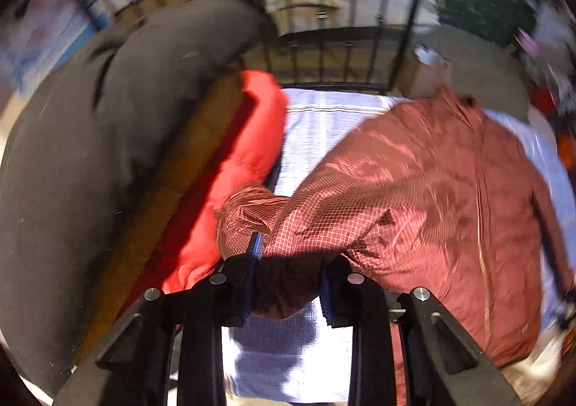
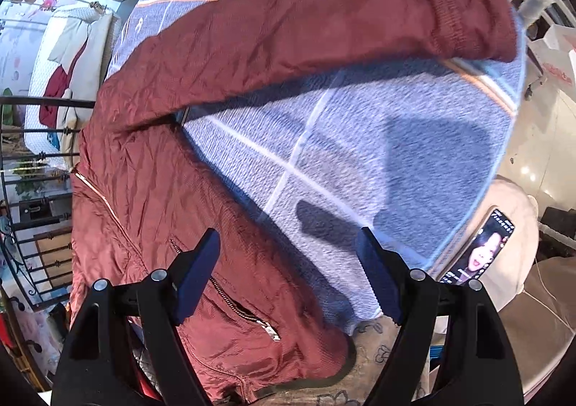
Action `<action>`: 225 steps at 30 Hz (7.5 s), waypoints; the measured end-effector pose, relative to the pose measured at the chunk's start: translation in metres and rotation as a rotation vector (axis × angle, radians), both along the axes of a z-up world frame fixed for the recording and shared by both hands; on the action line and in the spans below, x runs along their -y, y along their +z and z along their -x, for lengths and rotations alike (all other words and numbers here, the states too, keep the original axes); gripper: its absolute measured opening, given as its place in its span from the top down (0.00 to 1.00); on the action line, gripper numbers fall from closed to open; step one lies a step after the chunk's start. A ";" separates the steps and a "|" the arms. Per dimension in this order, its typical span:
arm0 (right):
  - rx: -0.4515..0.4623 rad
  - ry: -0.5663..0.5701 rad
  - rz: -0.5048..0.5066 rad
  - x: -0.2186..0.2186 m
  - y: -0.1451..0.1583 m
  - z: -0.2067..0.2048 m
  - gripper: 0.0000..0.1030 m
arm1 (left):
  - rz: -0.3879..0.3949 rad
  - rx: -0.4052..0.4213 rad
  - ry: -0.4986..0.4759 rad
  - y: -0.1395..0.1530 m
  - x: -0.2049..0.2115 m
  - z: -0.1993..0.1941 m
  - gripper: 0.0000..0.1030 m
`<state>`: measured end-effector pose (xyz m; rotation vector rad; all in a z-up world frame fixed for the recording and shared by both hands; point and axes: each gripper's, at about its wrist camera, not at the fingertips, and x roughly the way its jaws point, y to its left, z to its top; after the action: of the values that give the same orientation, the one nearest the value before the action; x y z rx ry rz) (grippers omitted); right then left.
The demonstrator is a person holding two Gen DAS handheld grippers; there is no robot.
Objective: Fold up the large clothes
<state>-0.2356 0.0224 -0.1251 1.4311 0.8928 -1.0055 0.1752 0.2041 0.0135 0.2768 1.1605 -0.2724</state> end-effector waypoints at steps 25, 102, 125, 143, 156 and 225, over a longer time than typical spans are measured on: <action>0.126 -0.378 -0.010 0.035 -0.010 0.101 0.25 | -0.225 0.257 0.060 0.040 0.081 0.008 0.06; -0.085 1.210 0.422 -0.101 0.023 -0.369 0.14 | -0.098 -0.150 -0.051 -0.129 0.104 0.119 0.06; -0.275 1.246 0.561 0.027 0.012 -0.355 0.14 | -0.112 -0.023 -0.351 -0.137 0.255 0.086 0.06; -0.240 1.013 0.590 0.101 0.035 -0.294 0.06 | -0.273 -0.101 -0.504 -0.238 0.366 0.062 0.05; -0.176 1.286 0.518 0.097 -0.039 -0.331 0.05 | -0.108 -0.190 -0.482 -0.257 0.348 0.044 0.05; -0.075 0.878 0.315 -0.059 0.031 -0.226 0.05 | 0.375 -0.219 -0.455 -0.022 0.150 0.071 0.84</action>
<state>-0.0092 0.0812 -0.0937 0.6139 1.1986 -0.4890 0.1040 0.0537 -0.0089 0.1786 1.2256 -0.9284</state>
